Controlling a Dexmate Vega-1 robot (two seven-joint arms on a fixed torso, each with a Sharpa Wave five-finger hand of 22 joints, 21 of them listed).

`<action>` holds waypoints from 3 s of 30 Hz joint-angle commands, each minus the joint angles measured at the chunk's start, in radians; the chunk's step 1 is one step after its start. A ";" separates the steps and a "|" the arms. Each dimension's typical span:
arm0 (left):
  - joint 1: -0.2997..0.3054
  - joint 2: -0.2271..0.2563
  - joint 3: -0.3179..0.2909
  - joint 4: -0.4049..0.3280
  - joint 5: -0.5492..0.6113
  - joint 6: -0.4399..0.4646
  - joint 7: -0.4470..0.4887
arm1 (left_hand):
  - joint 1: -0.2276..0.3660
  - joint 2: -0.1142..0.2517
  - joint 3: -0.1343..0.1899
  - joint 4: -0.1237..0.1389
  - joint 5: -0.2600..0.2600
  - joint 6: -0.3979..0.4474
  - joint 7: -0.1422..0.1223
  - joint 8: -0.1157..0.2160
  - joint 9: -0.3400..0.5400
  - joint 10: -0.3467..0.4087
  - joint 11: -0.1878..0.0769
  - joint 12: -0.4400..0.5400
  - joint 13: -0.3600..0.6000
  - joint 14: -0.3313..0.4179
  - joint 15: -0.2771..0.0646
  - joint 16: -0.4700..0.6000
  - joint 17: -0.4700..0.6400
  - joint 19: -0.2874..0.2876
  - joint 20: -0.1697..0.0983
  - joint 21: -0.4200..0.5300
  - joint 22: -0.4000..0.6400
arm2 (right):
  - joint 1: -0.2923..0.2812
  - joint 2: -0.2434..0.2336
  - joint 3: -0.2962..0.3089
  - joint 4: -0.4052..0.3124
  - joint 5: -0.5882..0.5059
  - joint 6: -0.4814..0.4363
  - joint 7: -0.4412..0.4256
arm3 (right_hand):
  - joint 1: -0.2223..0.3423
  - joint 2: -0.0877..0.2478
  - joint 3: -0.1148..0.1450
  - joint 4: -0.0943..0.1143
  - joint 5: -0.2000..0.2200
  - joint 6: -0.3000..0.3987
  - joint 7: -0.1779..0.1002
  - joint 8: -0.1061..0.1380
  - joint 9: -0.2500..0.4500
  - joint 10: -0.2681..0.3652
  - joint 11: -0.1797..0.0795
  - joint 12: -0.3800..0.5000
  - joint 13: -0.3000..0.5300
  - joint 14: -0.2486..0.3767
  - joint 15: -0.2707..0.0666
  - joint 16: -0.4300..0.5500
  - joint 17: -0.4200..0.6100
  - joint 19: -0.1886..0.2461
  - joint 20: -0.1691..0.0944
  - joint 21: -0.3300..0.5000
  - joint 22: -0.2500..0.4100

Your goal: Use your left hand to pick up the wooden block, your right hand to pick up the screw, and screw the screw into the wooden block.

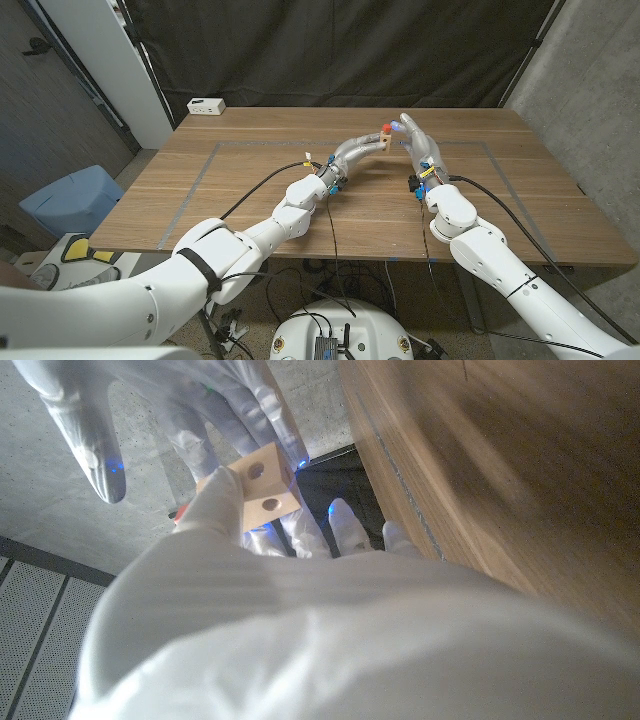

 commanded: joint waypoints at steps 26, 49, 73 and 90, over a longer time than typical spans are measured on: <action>-0.023 -0.027 -0.011 0.060 -0.005 -0.006 -0.007 | -0.003 0.001 0.009 0.000 0.003 0.022 0.000 0.008 0.005 0.006 0.000 0.003 0.004 -0.001 -0.030 0.002 0.003 -0.001 0.000 0.007 0.004 | 0.006 -0.006 -0.009 -0.004 0.003 -0.019 0.002 | 0.006 0.022 0.011 -0.008 0.008 0.026 0.003 -0.016 0.001 0.018 -0.005 0.013 0.003 -0.029 -0.006 0.012 0.001 0.020 0.003 0.007 0.002; -0.044 -0.047 -0.024 0.108 -0.016 0.015 -0.024 | -0.005 0.003 0.010 0.001 0.003 0.020 0.000 0.007 0.005 0.008 -0.001 0.004 0.005 0.001 -0.029 0.002 0.003 -0.001 0.001 0.007 0.004 | -0.003 -0.014 -0.013 -0.035 -0.018 -0.054 -0.028 | 0.009 0.029 0.015 -0.013 0.008 0.041 0.004 -0.027 0.002 0.029 -0.009 0.014 0.003 -0.019 -0.007 0.016 0.001 0.034 0.002 0.010 0.002; -0.061 -0.059 -0.032 0.131 -0.019 0.055 -0.030 | -0.008 0.003 0.014 0.002 0.004 0.021 0.000 0.007 0.005 0.011 0.004 0.004 0.006 0.005 -0.033 0.002 0.003 0.000 0.001 0.007 0.004 | -0.023 -0.027 -0.022 -0.079 -0.050 -0.098 -0.060 | 0.010 0.035 0.018 -0.017 0.008 0.055 -0.001 -0.036 0.002 0.038 -0.013 0.015 0.003 -0.011 -0.009 0.017 0.001 0.045 0.001 0.010 0.002; -0.072 -0.062 -0.031 0.138 -0.016 0.079 -0.031 | -0.009 0.004 0.016 0.002 0.004 0.021 0.000 0.008 0.005 0.013 0.000 0.004 0.005 0.007 -0.031 0.002 0.003 0.002 0.000 0.007 0.004 | -0.021 -0.034 -0.039 -0.104 -0.077 -0.135 -0.069 | 0.009 0.036 0.019 -0.018 0.007 0.062 -0.004 -0.041 0.002 0.041 -0.014 0.014 0.003 -0.010 -0.010 0.017 0.001 0.045 0.001 0.009 0.002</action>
